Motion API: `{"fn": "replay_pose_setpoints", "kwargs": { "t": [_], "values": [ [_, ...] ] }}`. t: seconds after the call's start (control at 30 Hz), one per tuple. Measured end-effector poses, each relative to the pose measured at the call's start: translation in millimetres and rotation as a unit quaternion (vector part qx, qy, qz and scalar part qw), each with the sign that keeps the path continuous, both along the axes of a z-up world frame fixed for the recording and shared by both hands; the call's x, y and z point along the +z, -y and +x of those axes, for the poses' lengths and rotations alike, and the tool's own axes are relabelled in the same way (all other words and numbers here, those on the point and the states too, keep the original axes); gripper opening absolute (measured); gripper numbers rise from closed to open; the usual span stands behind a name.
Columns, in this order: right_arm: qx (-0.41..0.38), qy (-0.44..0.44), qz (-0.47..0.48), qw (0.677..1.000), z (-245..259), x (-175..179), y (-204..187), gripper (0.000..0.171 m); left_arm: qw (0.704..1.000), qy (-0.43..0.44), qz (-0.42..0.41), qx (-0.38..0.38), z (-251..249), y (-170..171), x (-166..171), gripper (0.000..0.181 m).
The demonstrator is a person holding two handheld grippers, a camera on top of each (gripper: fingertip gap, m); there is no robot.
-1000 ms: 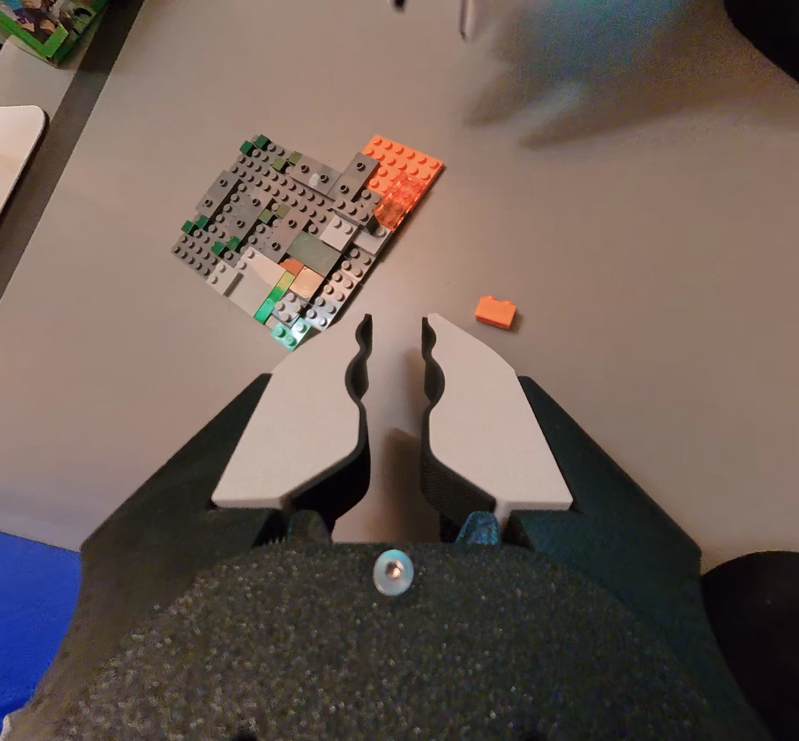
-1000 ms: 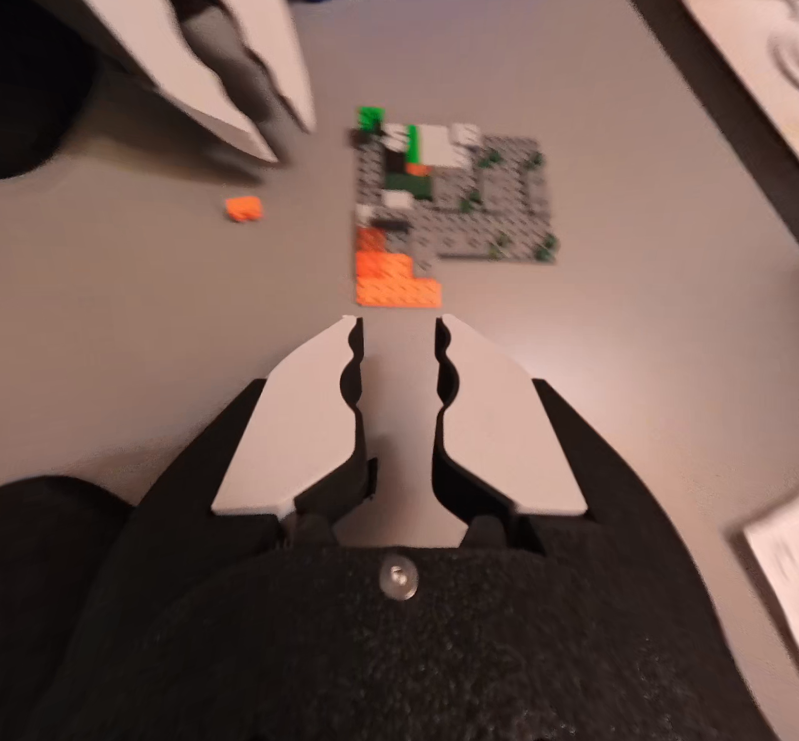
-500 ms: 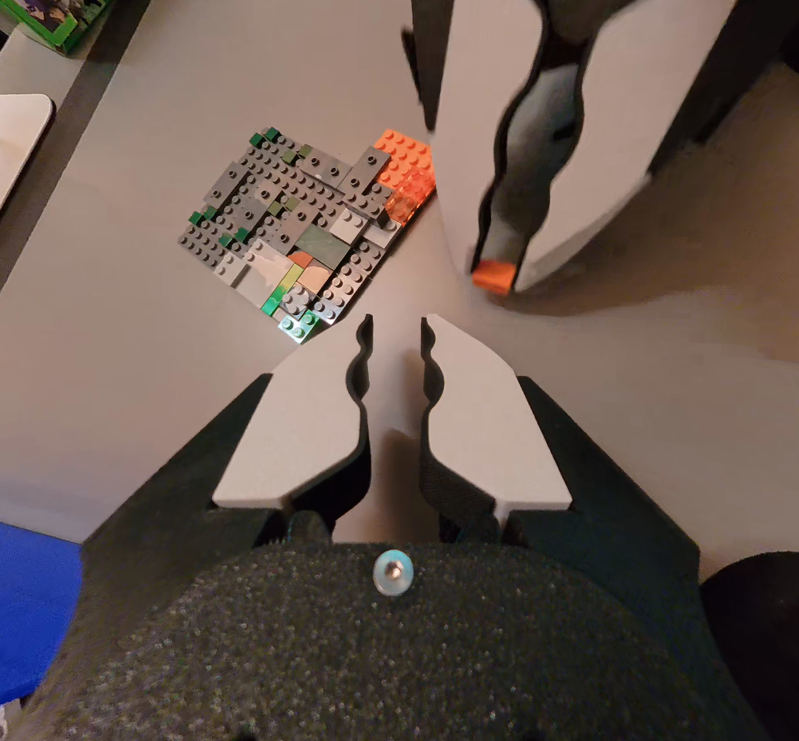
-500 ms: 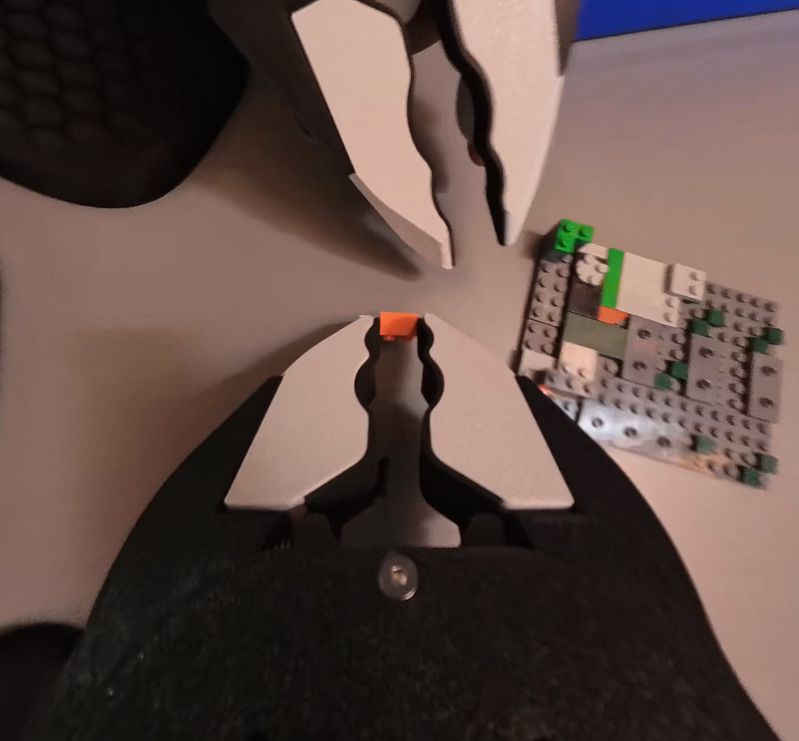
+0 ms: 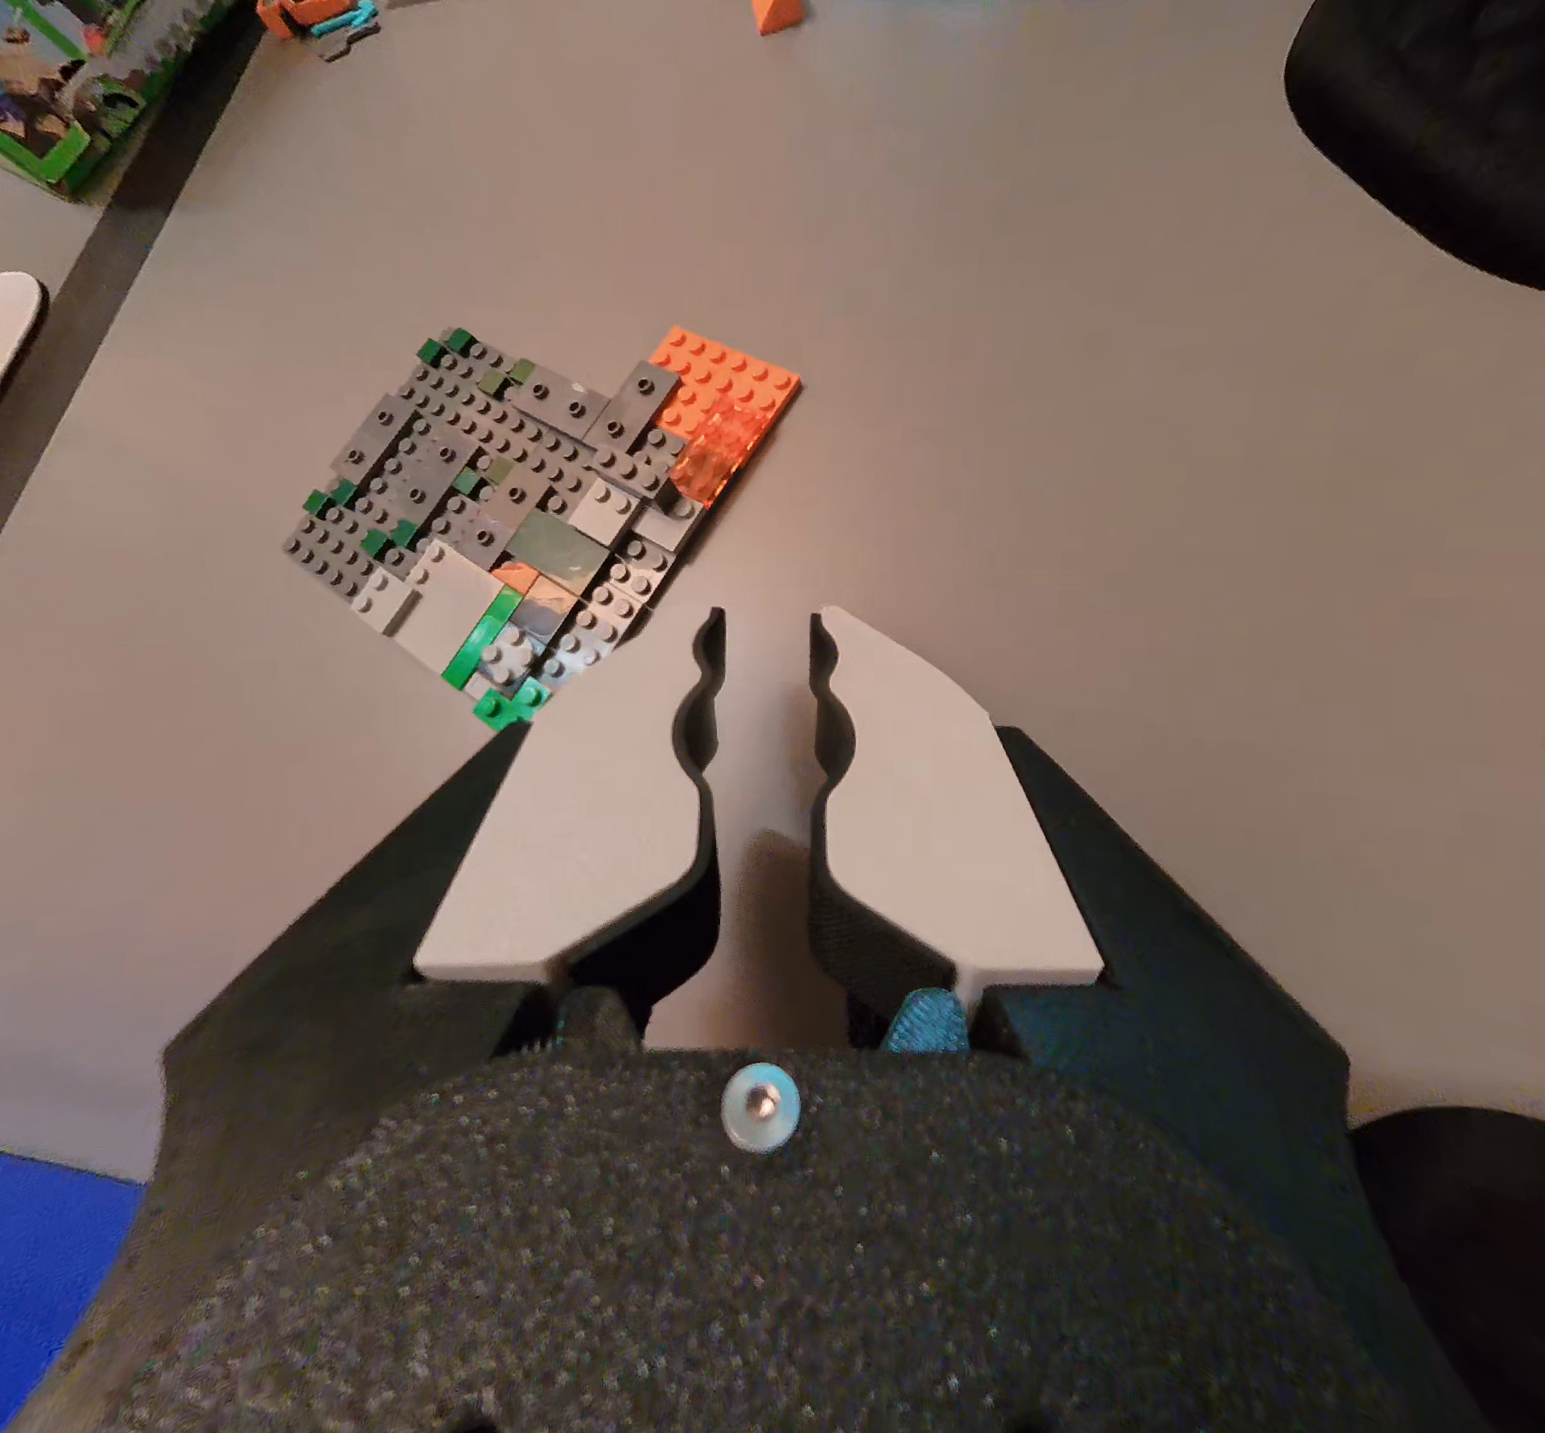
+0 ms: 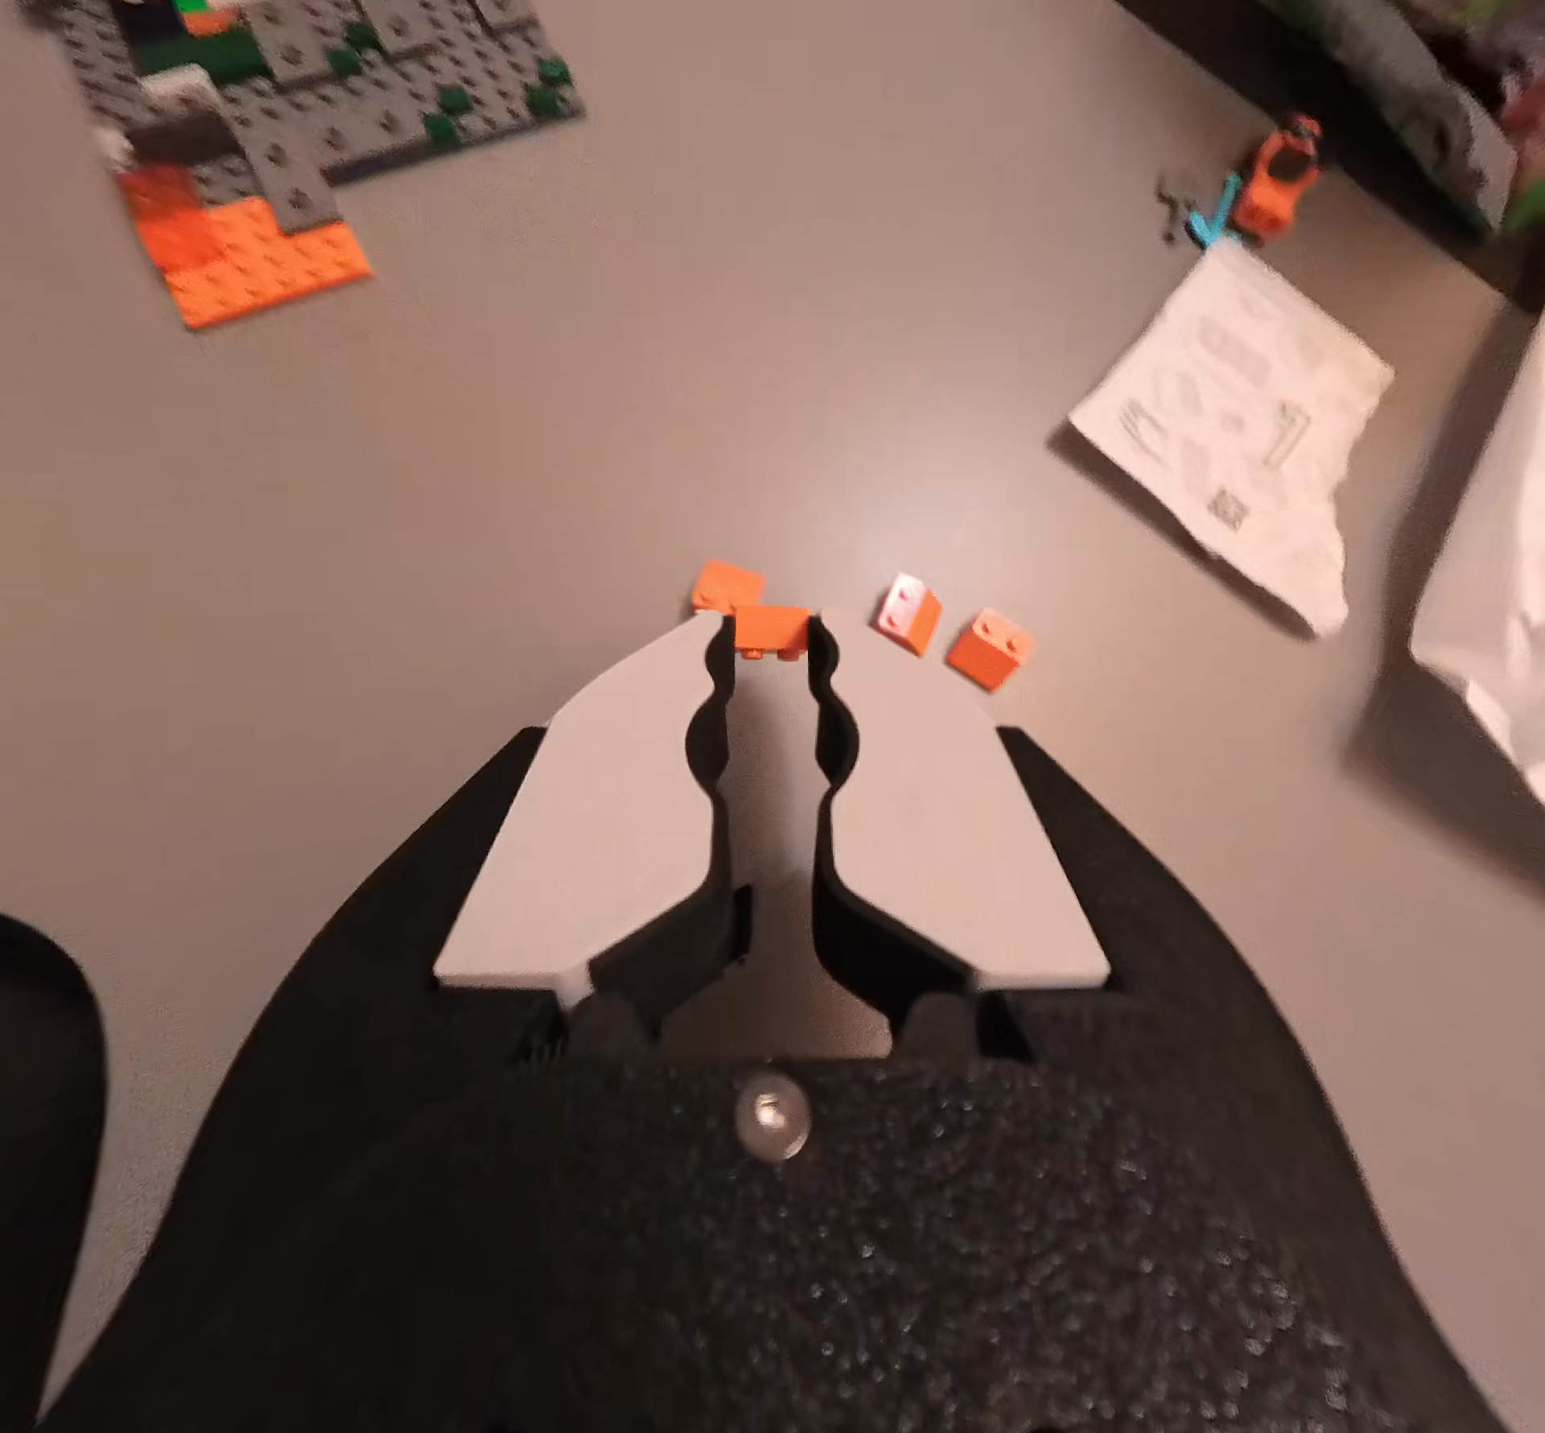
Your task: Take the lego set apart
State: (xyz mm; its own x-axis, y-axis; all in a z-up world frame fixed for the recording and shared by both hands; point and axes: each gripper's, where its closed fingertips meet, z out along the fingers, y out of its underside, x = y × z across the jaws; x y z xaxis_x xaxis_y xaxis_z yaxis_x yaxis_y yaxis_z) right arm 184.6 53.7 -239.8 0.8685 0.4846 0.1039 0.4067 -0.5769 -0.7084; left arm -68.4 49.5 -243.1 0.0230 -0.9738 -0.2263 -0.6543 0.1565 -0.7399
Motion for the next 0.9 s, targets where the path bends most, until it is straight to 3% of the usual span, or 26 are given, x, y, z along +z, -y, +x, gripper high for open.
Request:
{"fn": "replay_pose_setpoints", "kwargs": {
  "t": [0.17, 0.4, 0.63, 0.9],
  "values": [
    [-0.036, -0.005, 0.001, 0.999, 14, -16, -2, 0.029, 1.000, 0.000, -0.011, -0.004, 3, 4, -2, 0.019],
    [-0.037, -0.026, 0.028, 0.999, -1, -1, 4, 0.033, 1.000, 0.005, -0.014, -0.004, 3, 5, 0, 0.019],
    [-0.039, 0.074, 0.024, 0.996, -18, -18, -16, 0.034, 1.000, -0.009, -0.015, -0.014, 3, 9, -8, 0.019],
    [-0.107, 0.087, 0.032, 0.990, 28, -12, -17, 0.028, 1.000, -0.007, -0.020, -0.010, 0, 6, -7, 0.019]
  ]
}}
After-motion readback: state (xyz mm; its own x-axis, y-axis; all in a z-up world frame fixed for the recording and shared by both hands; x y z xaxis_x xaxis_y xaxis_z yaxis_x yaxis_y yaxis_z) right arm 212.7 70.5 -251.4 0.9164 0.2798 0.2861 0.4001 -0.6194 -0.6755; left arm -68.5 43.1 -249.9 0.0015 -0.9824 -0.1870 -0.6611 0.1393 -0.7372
